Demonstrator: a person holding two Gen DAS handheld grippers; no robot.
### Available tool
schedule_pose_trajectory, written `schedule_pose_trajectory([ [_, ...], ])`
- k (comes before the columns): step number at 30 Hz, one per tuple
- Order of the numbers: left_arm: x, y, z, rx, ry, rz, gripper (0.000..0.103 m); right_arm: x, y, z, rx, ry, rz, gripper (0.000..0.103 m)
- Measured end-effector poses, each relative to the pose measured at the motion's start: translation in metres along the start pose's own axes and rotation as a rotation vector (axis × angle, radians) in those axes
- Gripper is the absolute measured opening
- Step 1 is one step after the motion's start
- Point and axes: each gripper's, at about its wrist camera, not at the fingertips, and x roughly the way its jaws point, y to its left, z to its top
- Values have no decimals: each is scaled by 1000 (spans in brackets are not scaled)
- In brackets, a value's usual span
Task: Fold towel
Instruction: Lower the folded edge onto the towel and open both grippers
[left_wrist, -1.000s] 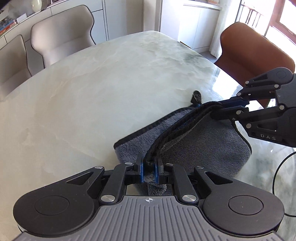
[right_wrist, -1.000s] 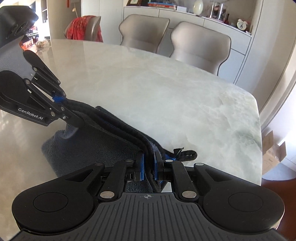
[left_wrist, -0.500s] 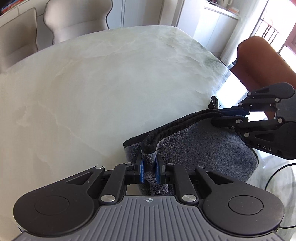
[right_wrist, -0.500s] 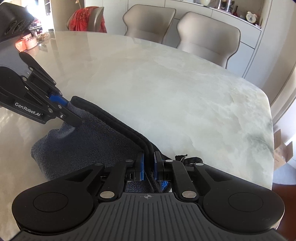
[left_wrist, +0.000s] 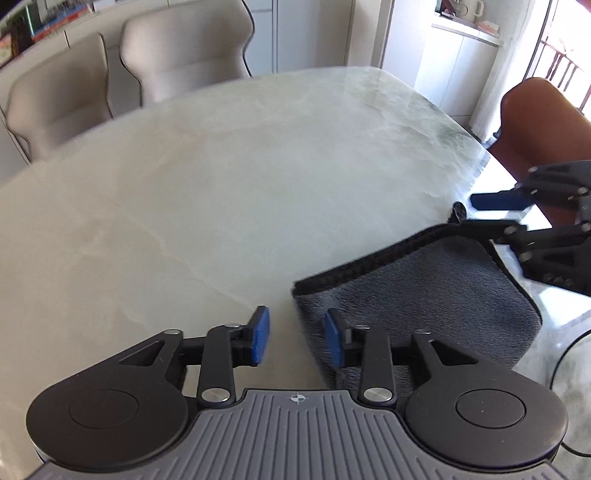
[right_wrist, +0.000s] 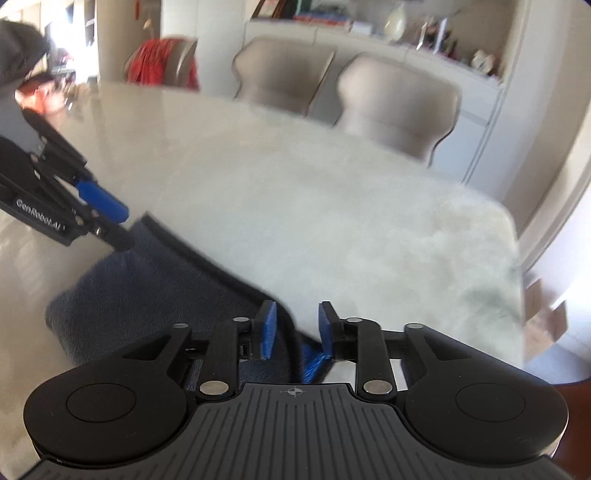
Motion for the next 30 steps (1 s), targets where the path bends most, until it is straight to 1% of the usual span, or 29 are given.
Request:
schedule_pose_trajectory([
  [2, -13, 0, 1, 3, -42, 24, 38, -13, -5, -3, 62, -35, -17, 31],
  [3, -17, -1, 1, -2, -57, 13, 39, -18, -6, -6, 93, -43, -11, 31],
  [5, -23, -4, 2, -22, -78, -46, 39, -24, -6, -11, 149, -41, 35, 31],
  [6, -23, -9, 2, -30, -83, -97, 39, -25, -3, -14, 171, -34, 75, 31],
  [7, -21, -16, 2, -30, -82, -138, 39, -25, 1, -16, 178, -28, 97, 31],
  [8, -18, -21, 3, -26, -78, -150, 39, -21, 6, -18, 167, -16, 105, 31],
  [10, -7, -32, 3, 0, -60, -153, 39, -10, 18, -20, 141, 19, 127, 31],
  [12, 7, -39, 2, 17, -33, -153, 39, 0, 21, -21, 142, 44, 143, 31],
  [14, 19, -43, 1, 25, -9, -148, 39, 10, 19, -22, 144, 63, 117, 31],
  [16, 32, -40, -1, 16, 16, -126, 39, 19, 12, -23, 151, 80, 83, 31],
  [20, 39, -27, -1, -31, 16, -158, 39, 31, -3, -24, 200, 84, 112, 30],
  [24, 38, -19, -4, -59, 6, -180, 39, 36, -8, -26, 217, 83, 128, 30],
  [27, 30, -19, -11, -62, -15, -163, 39, 31, -9, -26, 226, 69, 125, 30],
  [30, 7, -21, -18, -73, -50, -157, 39, 11, -2, -21, 224, 5, 102, 31],
])
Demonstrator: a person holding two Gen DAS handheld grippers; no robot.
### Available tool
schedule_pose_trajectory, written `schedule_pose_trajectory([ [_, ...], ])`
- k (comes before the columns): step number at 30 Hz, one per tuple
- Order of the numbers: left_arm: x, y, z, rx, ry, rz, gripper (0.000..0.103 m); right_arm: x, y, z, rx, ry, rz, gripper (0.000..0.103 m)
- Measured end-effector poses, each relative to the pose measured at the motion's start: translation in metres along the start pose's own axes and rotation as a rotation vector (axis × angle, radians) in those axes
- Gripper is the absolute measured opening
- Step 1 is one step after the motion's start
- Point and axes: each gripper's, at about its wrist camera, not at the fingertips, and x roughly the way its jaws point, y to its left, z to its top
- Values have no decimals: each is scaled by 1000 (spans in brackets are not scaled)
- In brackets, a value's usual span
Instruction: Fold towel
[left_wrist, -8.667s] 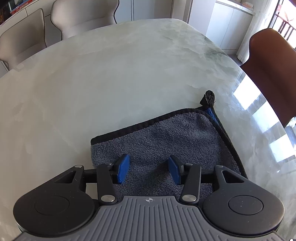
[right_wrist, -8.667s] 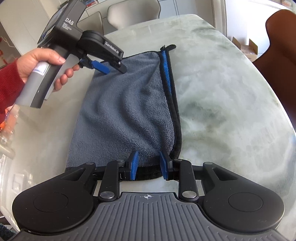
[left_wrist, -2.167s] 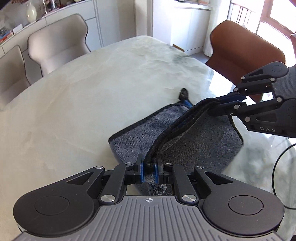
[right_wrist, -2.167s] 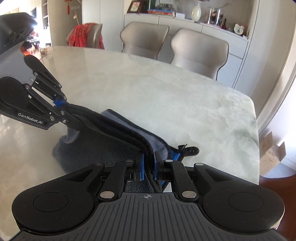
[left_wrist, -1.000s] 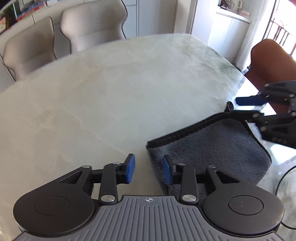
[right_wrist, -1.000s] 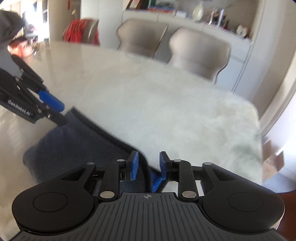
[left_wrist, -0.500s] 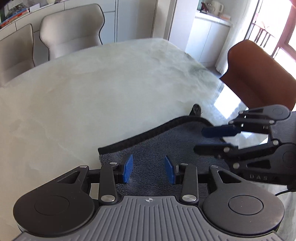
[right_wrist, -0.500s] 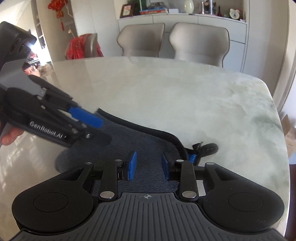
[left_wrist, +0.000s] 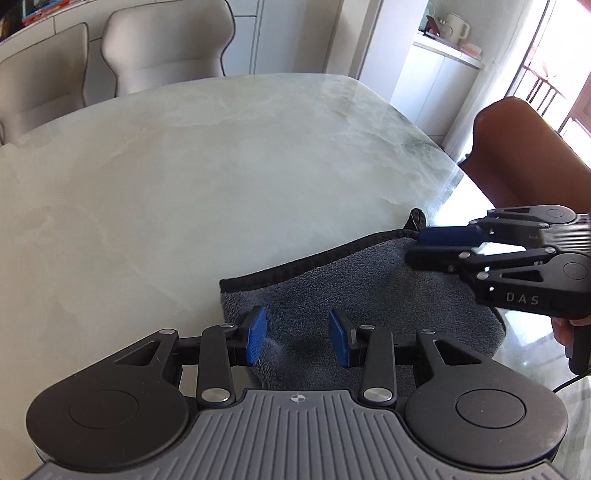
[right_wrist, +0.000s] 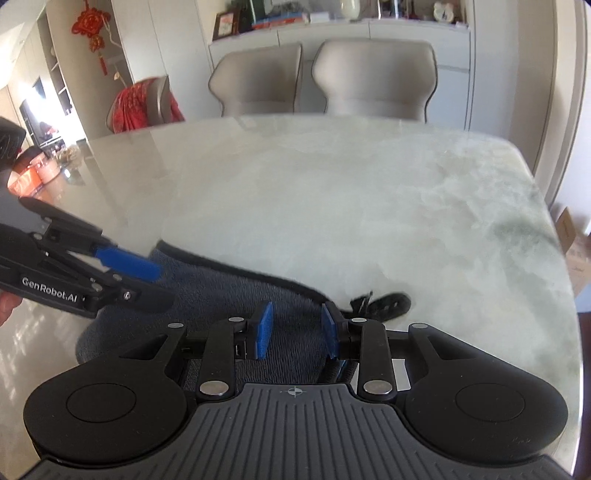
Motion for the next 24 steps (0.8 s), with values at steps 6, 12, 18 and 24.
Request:
schedule_pose_trajectory([
  [6, -40, -16, -22, 19, -41, -61, 45, -32, 26, -17, 8, 11, 51, 31],
  [12, -29, -22, -46, 13, 43, -66, 45, -26, 30, -40, 55, 98, 30, 31],
  [18, -26, -14, -56, -19, 75, -35, 45, -20, 16, -47, 100, 100, 16, 30],
  [24, -49, -21, -58, -9, 15, -60, 47, -39, 32, -40, 55, 61, 18, 31],
])
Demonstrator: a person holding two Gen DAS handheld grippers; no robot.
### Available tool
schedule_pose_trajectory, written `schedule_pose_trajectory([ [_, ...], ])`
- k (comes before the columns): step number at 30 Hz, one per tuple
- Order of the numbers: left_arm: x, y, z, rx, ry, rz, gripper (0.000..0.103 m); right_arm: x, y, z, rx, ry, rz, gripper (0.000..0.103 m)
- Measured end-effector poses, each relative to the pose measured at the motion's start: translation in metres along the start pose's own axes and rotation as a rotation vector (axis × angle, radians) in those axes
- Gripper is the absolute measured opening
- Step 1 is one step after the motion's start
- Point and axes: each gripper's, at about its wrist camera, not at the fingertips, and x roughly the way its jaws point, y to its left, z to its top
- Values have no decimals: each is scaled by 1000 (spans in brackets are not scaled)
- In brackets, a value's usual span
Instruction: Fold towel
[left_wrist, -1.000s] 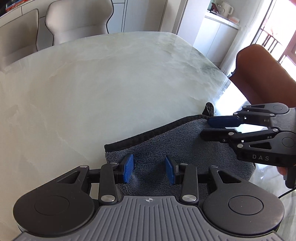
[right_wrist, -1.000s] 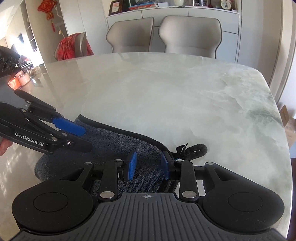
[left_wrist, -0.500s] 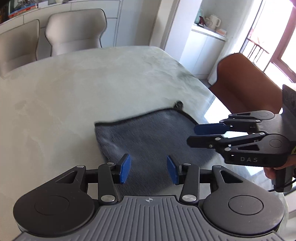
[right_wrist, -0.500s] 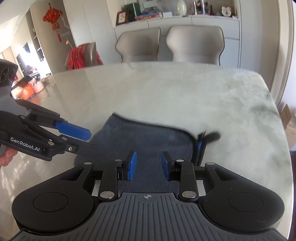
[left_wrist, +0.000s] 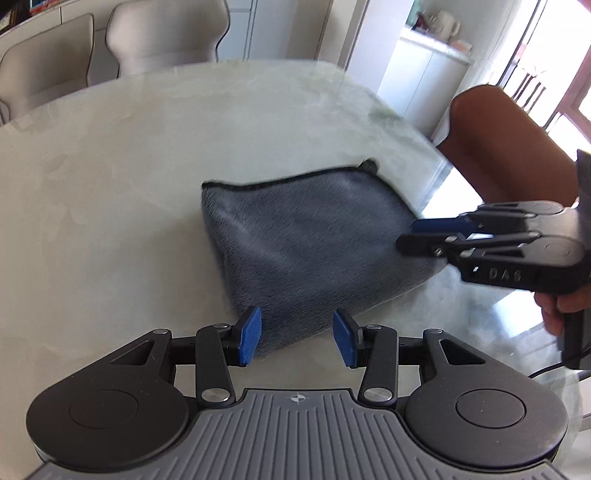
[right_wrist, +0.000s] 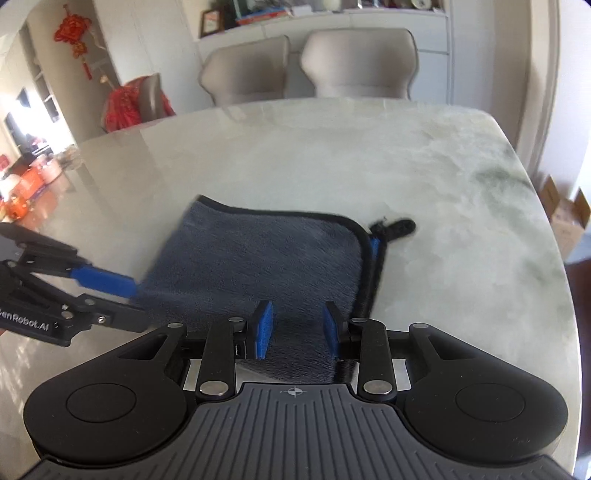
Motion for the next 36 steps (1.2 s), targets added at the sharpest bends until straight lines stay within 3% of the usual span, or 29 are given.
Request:
schedule_pose_trajectory([
  [6, 20, -5, -6, 5, 90, 27, 49, 9, 2, -9, 3, 68, -36, 33],
  [10, 21, -5, -10, -32, 106, 30, 49, 7, 3, -8, 21, 61, -60, 35],
  [12, 14, -5, -10, -57, 89, 41, 50, 0, 9, -5, 26, 56, -86, 47],
  [14, 4, -6, -11, -87, 61, 49, 58, -12, 17, -6, 29, 28, -98, 64],
  [17, -10, -7, -14, -142, 26, 58, 70, -26, 29, -7, 44, 16, -132, 74],
  [21, -23, -5, -22, -229, 14, 89, 73, -42, 48, -11, 63, 28, -221, 87],
  [23, -27, -6, -28, -247, 22, 117, 73, -49, 58, -13, 58, 33, -264, 99],
  [25, -35, -8, -35, -254, 15, 147, 74, -58, 67, -16, 58, 31, -306, 101],
  [28, -45, -13, -43, -257, 3, 176, 83, -69, 74, -19, 98, 40, -322, 102],
  [36, -74, -35, -62, -228, -48, 231, 88, -91, 96, -28, 104, 57, -353, 102],
])
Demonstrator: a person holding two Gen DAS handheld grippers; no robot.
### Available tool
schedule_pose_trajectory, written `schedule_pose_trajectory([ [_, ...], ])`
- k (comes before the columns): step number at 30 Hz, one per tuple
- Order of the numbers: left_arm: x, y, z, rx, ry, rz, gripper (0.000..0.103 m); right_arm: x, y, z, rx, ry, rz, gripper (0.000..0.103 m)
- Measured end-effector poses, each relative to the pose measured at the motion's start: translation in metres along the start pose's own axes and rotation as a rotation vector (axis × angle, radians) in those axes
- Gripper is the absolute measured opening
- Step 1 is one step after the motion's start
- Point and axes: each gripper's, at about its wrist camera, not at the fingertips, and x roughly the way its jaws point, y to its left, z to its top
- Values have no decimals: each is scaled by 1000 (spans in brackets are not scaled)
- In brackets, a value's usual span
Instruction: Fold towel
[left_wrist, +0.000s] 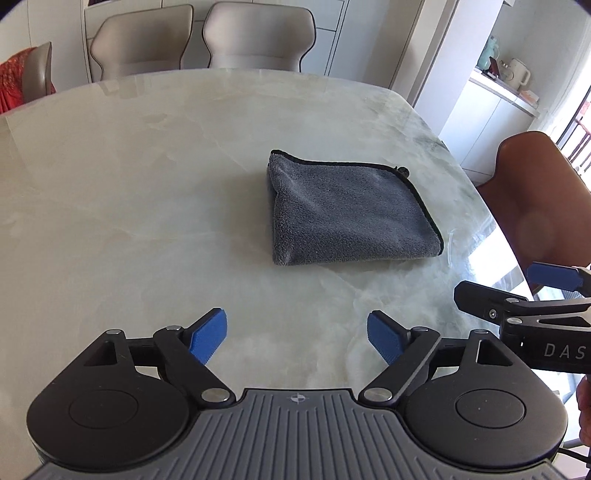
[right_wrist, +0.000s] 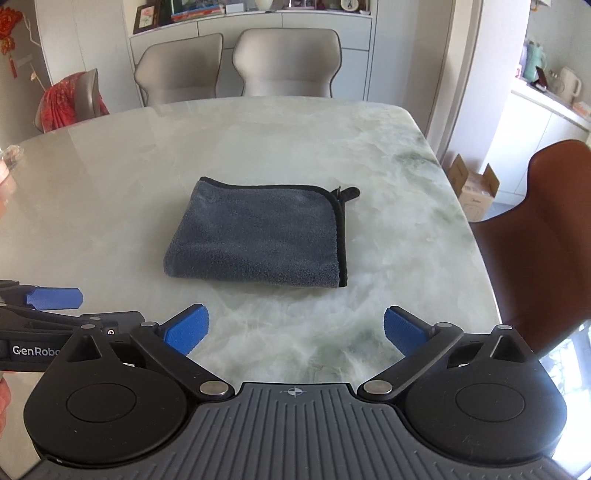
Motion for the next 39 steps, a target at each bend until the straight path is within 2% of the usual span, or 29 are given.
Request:
schedule_pose_trajectory([
  [21, -30, -17, -29, 15, -47, 106, 89, -24, 1, -28, -3, -14, 13, 102],
  [39, -33, -19, -29, 34, -53, 129, 90, -25, -1, -33, -7, -9, 14, 102],
])
